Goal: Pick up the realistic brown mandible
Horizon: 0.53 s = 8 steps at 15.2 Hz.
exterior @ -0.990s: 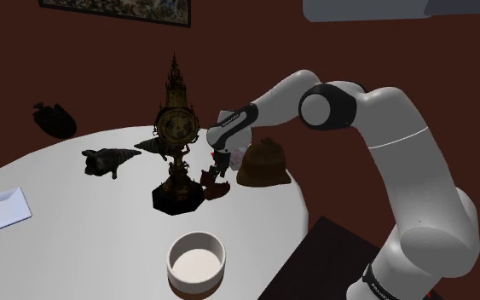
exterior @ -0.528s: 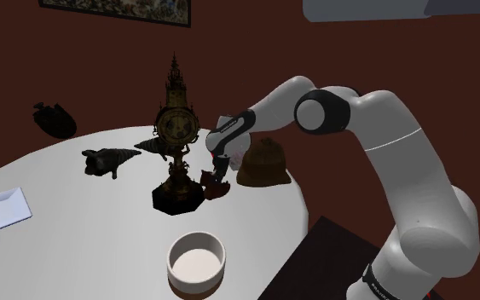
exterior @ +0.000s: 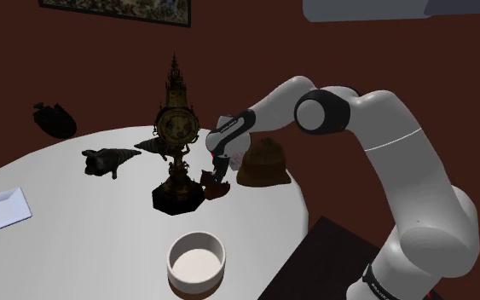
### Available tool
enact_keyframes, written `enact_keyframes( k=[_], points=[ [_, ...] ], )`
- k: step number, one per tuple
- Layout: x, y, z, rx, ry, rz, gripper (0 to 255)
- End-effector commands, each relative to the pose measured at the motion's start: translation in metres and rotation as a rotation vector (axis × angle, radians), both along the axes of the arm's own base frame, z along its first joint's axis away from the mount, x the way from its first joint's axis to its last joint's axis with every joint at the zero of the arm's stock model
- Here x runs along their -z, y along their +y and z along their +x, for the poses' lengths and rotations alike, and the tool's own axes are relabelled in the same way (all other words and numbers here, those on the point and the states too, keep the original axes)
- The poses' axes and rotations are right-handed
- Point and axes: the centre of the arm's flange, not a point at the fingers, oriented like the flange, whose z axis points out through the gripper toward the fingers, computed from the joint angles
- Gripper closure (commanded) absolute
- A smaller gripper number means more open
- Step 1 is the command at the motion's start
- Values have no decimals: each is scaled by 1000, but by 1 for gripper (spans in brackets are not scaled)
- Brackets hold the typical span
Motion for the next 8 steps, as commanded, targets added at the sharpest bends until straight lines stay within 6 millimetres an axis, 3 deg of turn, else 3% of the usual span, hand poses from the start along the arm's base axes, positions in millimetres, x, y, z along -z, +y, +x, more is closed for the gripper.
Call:
enact_keyframes(
  k=[1,8],
  points=[
    [-5,0,0,0,0,0,255],
    [-42,0,0,0,0,0,255]
  ],
)
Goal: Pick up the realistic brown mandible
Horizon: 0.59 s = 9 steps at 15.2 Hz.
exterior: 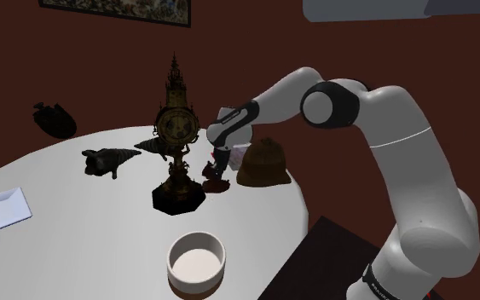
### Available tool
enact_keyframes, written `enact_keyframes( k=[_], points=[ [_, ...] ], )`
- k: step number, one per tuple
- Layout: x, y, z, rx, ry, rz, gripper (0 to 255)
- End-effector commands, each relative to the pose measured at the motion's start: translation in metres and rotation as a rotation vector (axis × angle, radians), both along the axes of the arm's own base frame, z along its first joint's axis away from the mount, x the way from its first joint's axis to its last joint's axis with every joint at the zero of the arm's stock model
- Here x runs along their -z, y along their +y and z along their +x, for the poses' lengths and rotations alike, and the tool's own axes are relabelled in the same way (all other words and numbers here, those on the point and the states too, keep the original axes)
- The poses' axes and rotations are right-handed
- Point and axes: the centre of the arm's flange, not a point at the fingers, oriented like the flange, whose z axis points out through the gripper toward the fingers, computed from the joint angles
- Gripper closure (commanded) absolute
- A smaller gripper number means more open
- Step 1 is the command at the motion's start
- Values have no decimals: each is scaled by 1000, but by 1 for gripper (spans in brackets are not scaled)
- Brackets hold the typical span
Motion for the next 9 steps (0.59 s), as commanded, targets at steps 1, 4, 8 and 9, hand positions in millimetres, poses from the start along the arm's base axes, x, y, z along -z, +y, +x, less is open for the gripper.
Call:
enact_keyframes(
  k=[1,4,8,9],
  points=[
    [-10,0,0,0,0,0,255],
    [-26,0,1,0,0,0,255],
    [-43,0,1,0,0,0,255],
    [-43,0,1,0,0,0,255]
  ],
)
